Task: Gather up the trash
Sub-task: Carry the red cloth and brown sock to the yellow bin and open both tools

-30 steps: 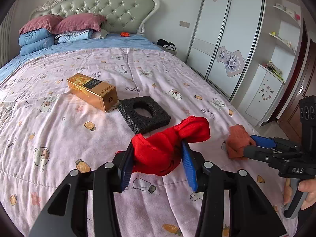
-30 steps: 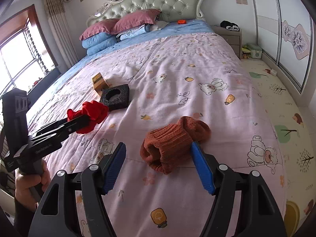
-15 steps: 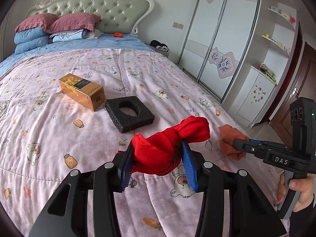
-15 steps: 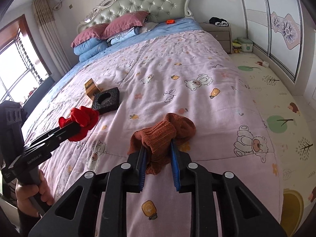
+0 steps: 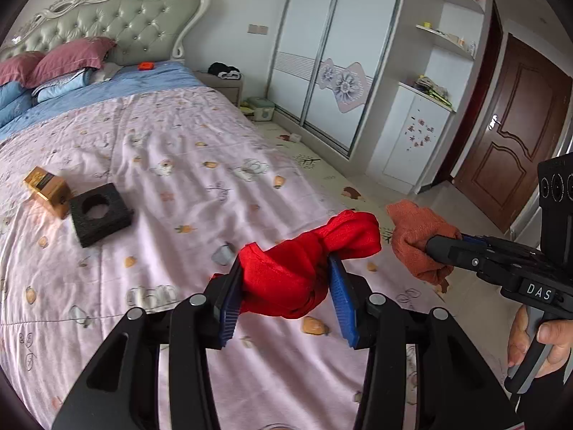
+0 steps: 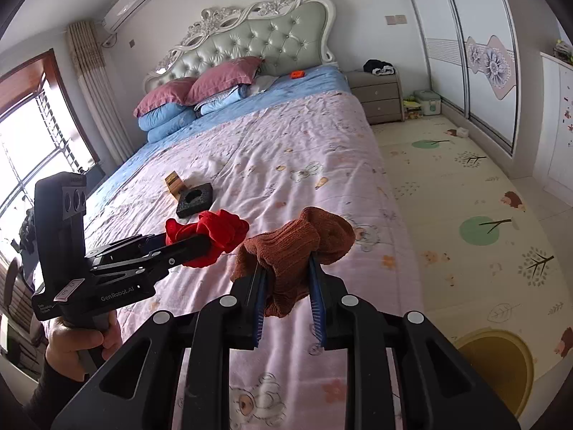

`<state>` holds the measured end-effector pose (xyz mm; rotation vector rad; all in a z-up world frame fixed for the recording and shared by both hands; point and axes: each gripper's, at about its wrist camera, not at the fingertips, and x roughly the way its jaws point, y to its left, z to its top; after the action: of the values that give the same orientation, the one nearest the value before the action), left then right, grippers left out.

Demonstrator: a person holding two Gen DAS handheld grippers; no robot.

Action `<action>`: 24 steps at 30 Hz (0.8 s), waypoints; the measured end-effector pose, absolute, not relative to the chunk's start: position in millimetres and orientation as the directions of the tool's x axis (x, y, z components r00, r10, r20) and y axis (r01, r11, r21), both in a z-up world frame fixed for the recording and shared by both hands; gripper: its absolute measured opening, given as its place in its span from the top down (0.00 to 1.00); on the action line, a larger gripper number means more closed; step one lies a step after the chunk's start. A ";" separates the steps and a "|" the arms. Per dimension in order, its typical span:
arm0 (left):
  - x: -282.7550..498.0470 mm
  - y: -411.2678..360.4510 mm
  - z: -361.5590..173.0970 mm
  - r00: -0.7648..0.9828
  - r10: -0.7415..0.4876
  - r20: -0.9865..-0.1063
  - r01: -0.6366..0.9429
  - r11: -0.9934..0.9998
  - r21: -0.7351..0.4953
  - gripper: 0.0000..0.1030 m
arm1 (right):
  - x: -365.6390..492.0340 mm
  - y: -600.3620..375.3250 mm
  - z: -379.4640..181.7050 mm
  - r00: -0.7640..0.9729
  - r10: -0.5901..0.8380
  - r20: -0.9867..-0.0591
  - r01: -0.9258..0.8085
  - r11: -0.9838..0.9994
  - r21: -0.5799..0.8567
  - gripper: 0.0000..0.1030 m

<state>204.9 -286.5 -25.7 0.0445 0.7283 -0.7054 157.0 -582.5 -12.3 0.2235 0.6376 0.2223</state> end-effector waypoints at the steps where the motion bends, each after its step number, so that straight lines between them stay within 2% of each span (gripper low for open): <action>1: 201.1 -295.1 -24.4 0.519 -0.584 -0.624 0.619 0.760 -0.197 0.56 | 150.4 -590.3 -11.1 0.788 0.262 -0.557 -0.125 0.954 0.273 0.79; 14: 160.7 -416.0 -29.8 0.343 -0.669 -0.659 0.762 0.608 -0.221 0.56 | 71.3 -710.2 -29.3 0.810 0.119 -0.574 0.104 0.934 0.341 0.79; 24: 140.1 -495.9 -53.9 0.215 -0.666 -0.715 0.828 0.513 -0.228 0.56 | 15.7 -769.3 -48.4 0.791 0.019 -0.611 0.239 0.910 0.339 0.79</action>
<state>140.1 -495.9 -53.9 0.2201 0.8645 -1.0468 15.7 -769.3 -48.4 0.4179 0.6514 -0.1221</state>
